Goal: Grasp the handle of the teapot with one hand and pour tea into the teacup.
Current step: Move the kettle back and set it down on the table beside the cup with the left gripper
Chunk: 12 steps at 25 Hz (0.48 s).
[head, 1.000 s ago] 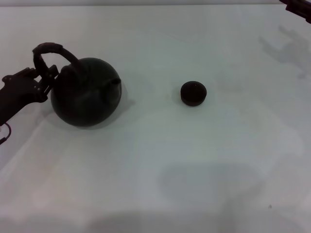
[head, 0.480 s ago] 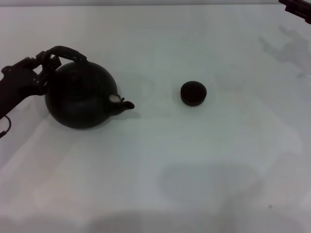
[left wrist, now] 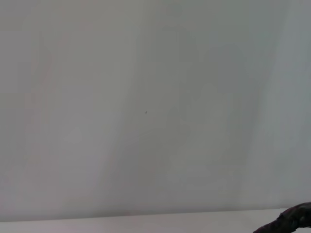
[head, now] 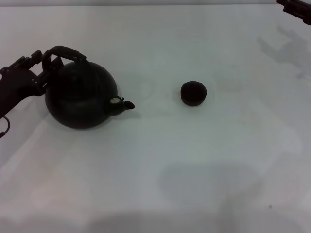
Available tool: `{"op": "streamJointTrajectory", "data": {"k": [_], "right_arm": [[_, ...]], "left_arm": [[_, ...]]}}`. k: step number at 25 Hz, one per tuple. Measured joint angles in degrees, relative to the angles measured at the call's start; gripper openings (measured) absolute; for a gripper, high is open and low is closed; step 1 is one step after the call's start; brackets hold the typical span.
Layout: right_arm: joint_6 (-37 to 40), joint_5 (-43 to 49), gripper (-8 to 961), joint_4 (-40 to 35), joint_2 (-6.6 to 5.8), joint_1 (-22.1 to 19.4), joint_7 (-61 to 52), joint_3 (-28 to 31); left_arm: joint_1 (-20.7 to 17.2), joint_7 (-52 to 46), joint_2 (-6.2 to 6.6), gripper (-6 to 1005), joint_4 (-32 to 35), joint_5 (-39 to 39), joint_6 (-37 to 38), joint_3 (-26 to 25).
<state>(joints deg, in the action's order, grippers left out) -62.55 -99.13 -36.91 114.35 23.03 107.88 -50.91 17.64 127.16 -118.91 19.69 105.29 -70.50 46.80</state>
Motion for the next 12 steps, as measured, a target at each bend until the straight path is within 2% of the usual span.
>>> {"op": "streamJointTrajectory", "data": {"k": [11,12], "right_arm": [[0.06,-0.01,816,0.00,0.08,-0.13,-0.06,-0.05],[0.04,-0.01,816,0.00,0.08,-0.17,-0.06,-0.02]], "left_arm": [[-0.41,0.17,0.05,777,0.18,-0.07,-1.59,0.06],[-0.59,0.18,0.06,779,0.46,-0.14,-1.78,0.06]]}}
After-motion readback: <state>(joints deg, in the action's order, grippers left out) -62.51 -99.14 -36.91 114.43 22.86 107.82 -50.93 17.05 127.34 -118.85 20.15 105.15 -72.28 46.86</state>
